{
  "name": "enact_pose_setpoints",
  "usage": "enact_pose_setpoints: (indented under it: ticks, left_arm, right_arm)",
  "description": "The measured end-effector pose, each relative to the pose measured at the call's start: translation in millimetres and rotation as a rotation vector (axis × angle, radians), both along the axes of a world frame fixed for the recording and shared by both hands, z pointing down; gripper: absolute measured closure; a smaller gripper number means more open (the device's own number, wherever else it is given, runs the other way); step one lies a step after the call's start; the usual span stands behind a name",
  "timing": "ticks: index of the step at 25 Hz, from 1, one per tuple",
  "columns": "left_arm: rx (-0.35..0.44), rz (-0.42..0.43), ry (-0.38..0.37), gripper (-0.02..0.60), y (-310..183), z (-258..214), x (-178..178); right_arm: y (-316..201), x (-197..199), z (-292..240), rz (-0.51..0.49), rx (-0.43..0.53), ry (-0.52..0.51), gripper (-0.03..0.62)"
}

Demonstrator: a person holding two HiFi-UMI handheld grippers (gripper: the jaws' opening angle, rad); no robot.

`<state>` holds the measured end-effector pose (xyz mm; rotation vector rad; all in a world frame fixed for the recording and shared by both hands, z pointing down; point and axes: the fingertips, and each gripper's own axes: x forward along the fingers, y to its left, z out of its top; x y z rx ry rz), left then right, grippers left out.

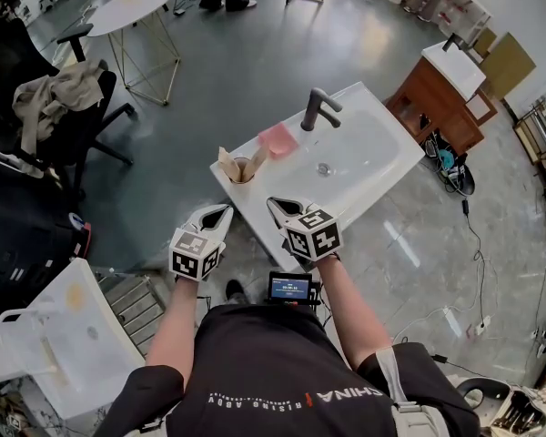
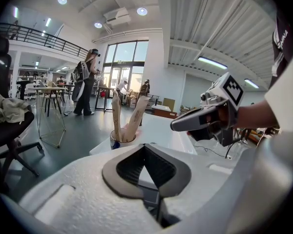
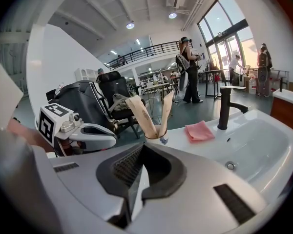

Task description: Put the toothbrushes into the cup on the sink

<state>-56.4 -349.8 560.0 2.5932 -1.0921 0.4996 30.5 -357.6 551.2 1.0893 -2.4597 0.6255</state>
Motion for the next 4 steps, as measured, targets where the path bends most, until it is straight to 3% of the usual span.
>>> enact_pose_setpoints:
  ticks: [4]
  left_arm:
    - [0.005, -0.001, 0.006, 0.572, -2.4, -1.5, 1.5]
  right_arm:
    - [-1.6, -0.2, 0.7, -0.001, -0.001, 0.002, 0.588]
